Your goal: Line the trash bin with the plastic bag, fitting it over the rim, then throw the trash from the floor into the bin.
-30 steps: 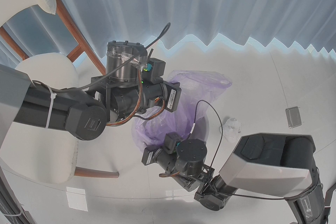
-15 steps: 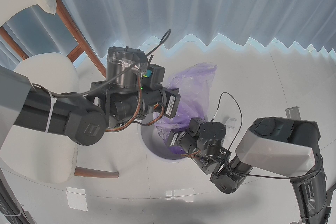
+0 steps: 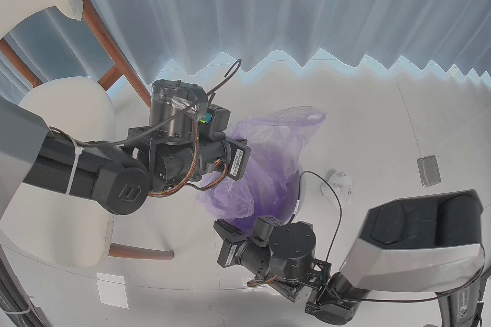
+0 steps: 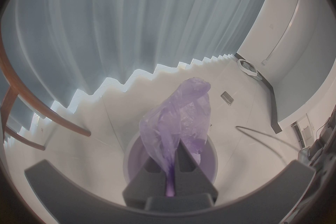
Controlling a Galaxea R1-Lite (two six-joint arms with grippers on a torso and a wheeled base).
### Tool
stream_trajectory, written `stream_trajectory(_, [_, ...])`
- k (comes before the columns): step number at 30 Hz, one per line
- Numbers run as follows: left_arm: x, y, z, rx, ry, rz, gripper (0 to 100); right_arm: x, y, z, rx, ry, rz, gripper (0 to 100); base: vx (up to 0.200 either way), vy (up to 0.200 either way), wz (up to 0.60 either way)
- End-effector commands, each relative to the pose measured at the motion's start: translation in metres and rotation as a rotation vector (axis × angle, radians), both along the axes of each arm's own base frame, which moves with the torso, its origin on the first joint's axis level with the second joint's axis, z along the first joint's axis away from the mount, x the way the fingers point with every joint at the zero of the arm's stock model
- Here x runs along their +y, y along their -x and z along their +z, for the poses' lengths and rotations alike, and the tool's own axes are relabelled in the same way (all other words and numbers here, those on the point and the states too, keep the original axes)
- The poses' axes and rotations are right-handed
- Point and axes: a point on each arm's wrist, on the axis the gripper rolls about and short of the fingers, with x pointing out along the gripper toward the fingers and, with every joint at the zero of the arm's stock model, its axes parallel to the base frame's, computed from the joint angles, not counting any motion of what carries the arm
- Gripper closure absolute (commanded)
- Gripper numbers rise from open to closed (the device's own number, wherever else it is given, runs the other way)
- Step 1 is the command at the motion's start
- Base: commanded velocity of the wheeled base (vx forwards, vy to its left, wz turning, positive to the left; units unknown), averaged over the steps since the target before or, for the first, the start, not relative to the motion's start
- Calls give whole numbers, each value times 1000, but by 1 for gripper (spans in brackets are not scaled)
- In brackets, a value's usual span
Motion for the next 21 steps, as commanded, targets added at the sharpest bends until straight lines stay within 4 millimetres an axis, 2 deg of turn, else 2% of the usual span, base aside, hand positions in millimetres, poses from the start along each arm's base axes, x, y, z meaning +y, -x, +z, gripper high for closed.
stream_trajectory(1, [5, 6, 8, -2, -19, 38, 100, -17, 53, 61, 64, -127, 85, 100, 0, 0, 0])
stream_trajectory(5, [7, 15, 9, 60, -66, 18, 100, -45, 92, 93, 128, -172, 166, 100, 0, 0, 0])
stream_trajectory(9, [4, 20, 7, 103, -104, -1, 100, -83, 113, 101, 173, -134, 168, 100, 0, 0, 0])
stream_trajectory(10, [3, 20, 7, 103, -104, -3, 100, -85, 113, 101, 175, -134, 166, 100, 0, 0, 0])
stream_trajectory(13, [-4, 37, 6, 136, -136, -45, 100, -124, 102, 112, 215, -182, 40, 100, 0, 0, 0])
stream_trajectory(14, [-9, 46, 2, 146, -149, -68, 100, -132, 96, 113, 247, -211, -6, 100, 0, 0, 0])
stream_trajectory(15, [-9, 46, 2, 146, -149, -68, 100, -132, 96, 113, 247, -211, -6, 100, 0, 0, 0])
stream_trajectory(17, [-16, 61, -15, 181, -193, -109, 100, -155, 78, 113, 349, -271, -162, 100, 0, 0, 0])
stream_trajectory(21, [-18, 71, -32, 160, -224, -149, 100, -168, 59, 120, 418, -386, -283, 100, 0, 0, 0])
